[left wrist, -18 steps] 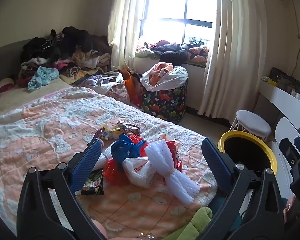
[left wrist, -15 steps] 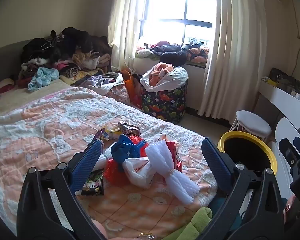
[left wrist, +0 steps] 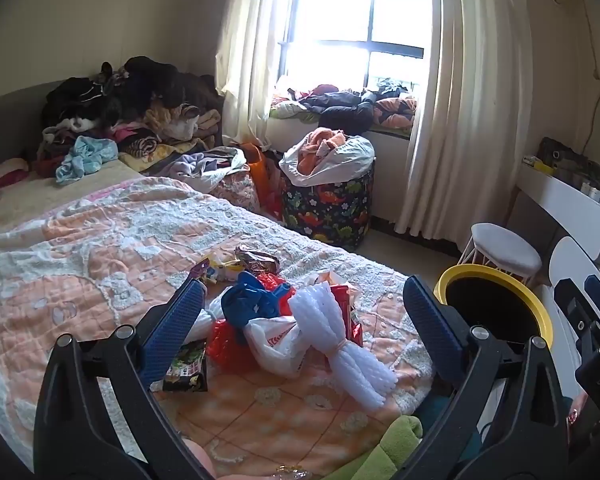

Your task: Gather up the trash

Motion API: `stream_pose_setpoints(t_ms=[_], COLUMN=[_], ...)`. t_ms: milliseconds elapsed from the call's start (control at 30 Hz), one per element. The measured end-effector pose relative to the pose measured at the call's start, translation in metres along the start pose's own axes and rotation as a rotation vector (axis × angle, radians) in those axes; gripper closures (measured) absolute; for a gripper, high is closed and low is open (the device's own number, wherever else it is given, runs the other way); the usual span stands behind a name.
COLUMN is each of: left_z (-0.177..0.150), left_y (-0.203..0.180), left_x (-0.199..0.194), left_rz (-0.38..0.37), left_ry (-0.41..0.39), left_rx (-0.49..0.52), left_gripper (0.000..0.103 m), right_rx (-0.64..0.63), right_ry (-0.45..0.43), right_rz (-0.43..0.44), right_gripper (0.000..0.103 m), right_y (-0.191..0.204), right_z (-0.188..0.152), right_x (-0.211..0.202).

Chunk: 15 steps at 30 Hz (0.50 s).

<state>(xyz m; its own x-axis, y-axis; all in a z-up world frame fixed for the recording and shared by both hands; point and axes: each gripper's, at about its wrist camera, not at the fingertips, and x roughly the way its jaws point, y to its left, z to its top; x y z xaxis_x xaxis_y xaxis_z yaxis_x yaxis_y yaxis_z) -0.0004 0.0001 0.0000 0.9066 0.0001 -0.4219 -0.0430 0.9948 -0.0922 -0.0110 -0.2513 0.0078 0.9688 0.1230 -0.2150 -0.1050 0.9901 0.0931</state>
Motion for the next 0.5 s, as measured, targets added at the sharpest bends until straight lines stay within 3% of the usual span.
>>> stream_pose_setpoints(t_ms=[500], left_z=[-0.0001], left_y=[-0.0001], left_x=[-0.0003], left_rz=[0.0], left_ry=[-0.003], left_rx=[0.001], left_gripper=[0.011], right_rx=[0.002], right_ry=[-0.005], right_rz=[-0.001], right_gripper=[0.006], right_y=[-0.0009], right_z=[0.0002], right_x=[0.0006])
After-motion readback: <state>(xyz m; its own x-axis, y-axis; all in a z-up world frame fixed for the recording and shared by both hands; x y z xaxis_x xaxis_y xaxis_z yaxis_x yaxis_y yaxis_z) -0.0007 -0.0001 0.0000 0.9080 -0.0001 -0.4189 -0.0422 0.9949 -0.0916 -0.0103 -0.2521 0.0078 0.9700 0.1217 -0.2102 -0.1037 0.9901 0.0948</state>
